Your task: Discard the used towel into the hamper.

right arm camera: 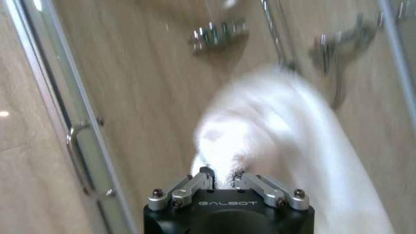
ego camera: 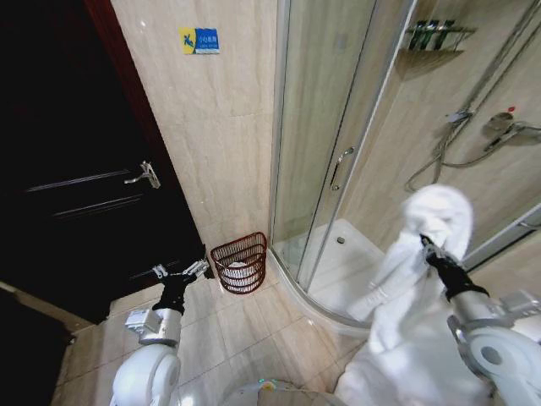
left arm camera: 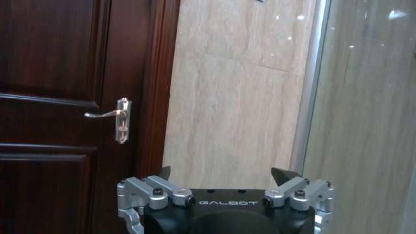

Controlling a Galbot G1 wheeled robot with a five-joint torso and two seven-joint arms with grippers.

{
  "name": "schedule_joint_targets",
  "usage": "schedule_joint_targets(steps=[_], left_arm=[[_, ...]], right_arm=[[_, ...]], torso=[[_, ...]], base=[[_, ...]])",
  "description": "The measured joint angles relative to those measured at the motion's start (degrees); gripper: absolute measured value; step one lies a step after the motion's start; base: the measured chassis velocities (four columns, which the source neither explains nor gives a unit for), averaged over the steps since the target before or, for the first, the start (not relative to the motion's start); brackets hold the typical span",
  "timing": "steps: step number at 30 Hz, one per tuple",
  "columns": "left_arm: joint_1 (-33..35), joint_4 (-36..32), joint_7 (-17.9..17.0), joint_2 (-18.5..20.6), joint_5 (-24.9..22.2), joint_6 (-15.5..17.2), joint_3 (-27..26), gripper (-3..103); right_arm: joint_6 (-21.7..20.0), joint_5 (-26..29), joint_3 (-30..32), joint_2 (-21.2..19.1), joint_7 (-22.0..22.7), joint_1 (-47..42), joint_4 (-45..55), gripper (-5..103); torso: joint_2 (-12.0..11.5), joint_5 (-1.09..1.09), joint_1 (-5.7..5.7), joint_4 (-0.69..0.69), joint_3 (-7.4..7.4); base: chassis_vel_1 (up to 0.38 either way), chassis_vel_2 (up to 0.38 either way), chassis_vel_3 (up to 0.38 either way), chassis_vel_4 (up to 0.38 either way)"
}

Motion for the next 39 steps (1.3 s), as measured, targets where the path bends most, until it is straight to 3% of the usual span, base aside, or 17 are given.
schedule_joint_targets(steps=[4, 5, 7, 9, 10, 12, 18, 21, 29, 39], left_arm=[[0.0, 0.0, 0.0, 0.0, 0.0, 0.0, 0.0, 100], [0.0, 0.0, 0.0, 0.0, 0.0, 0.0, 0.0, 100], [0.0, 0.0, 0.0, 0.0, 0.0, 0.0, 0.0, 100], [0.0, 0.0, 0.0, 0.0, 0.0, 0.0, 0.0, 100], [0.0, 0.0, 0.0, 0.0, 0.0, 0.0, 0.0, 100], [0.0, 0.0, 0.0, 0.0, 0.0, 0.0, 0.0, 100], [0.0, 0.0, 0.0, 0.0, 0.0, 0.0, 0.0, 100], [0.0, 0.0, 0.0, 0.0, 0.0, 0.0, 0.0, 100], [0.0, 0.0, 0.0, 0.0, 0.0, 0.0, 0.0, 100], [0.0, 0.0, 0.0, 0.0, 0.0, 0.0, 0.0, 100]], right_arm=[[2.49, -9.36, 2.06, 1.72, 0.14, -0.2, 1.31, 12], [3.67, -12.14, 4.19, 2.02, -0.24, -0.68, 2.27, 12], [4.3, -13.42, 6.18, 2.05, -0.64, -1.51, 2.97, 12], [4.53, -13.78, 7.37, 2.02, -0.9, -1.94, 3.22, 12], [5.18, -14.13, 10.1, 1.61, -1.55, -2.69, 3.54, 12], [5.86, -14.48, 12.91, 0.62, -2.11, -3.01, 3.84, 12], [7.56, -15.1, 15.11, -2.14, -4.17, -2.52, 5.04, 12], [12.21, -18.77, 15.46, -4.55, -5.71, 0.15, 2.75, 12], [10.5, -14.08, 15.79, -5.52, -5.16, 0.19, 5.61, 12], [9.47, -14.07, 14.18, -4.5, -1.53, 0.32, 7.53, 12]], torso=[[-0.01, 0.11, 0.0, -0.01, 0.01], [0.0, -0.03, 0.0, 0.0, 0.0], [0.0, -0.09, 0.0, -0.01, -0.01], [0.0, -0.08, 0.0, -0.01, -0.01], [0.0, 0.05, 0.0, -0.01, 0.0], [0.0, 0.01, -0.01, -0.02, 0.0], [0.0, 0.0, 0.0, -0.02, 0.0], [0.0, 0.01, 0.0, 0.01, 0.0], [0.0, 0.0, 0.0, -0.01, 0.0], [0.0, 0.01, 0.0, -0.01, 0.0]], base=[[0.0, 0.0, 0.0, 0.0], [0.0, 0.0, 0.0, 0.0], [0.0, 0.0, 0.0, 0.0], [0.0, 0.0, 0.0, 0.0], [0.0, 0.0, 0.0, 0.0], [0.0, 0.0, 0.0, 0.0], [0.0, 0.0, 0.0, 0.0], [0.0, 0.0, 0.0, 0.0], [0.0, 0.0, 0.0, 0.0], [0.0, 0.0, 0.0, 0.0]])
